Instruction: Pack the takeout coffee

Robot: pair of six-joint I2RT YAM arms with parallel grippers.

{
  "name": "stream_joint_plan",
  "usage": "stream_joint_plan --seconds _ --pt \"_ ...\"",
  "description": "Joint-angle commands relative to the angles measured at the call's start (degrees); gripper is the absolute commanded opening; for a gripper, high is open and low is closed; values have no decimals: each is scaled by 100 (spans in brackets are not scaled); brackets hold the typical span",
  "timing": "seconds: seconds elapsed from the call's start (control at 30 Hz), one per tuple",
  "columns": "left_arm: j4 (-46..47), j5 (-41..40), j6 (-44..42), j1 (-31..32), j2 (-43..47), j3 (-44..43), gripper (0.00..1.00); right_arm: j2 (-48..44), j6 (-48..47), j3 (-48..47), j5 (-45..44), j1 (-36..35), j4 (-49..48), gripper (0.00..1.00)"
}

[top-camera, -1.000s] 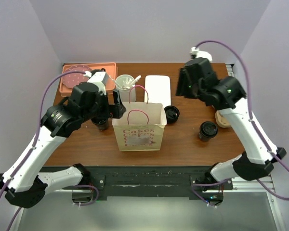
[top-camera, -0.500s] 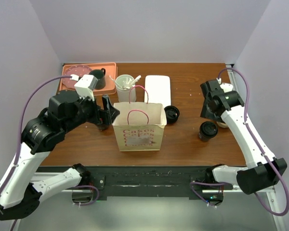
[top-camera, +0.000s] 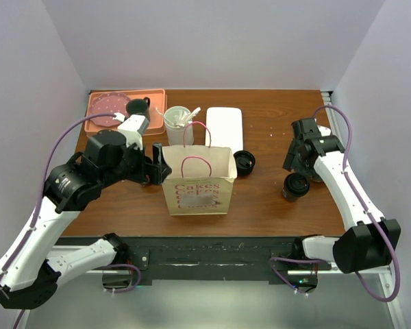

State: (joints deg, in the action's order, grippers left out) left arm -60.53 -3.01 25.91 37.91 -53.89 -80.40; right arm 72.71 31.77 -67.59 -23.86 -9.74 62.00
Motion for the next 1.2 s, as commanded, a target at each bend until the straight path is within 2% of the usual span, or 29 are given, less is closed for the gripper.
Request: stream_joint_plan --seconds 0.0,0.37,0.83,1.17 --pt "-99 -122 -16 6 10 -116 96 7 601 123 -154 68 -267 80" --pt "-292 -262 -157 6 -122 -274 97 50 1964 440 -172 218 -408 83" --pt "-266 -288 -139 -3 -219 -292 95 323 2570 247 -620 209 145 84" --pt "-248 -280 -165 -3 -280 -292 95 279 2756 457 -611 218 -56 85"
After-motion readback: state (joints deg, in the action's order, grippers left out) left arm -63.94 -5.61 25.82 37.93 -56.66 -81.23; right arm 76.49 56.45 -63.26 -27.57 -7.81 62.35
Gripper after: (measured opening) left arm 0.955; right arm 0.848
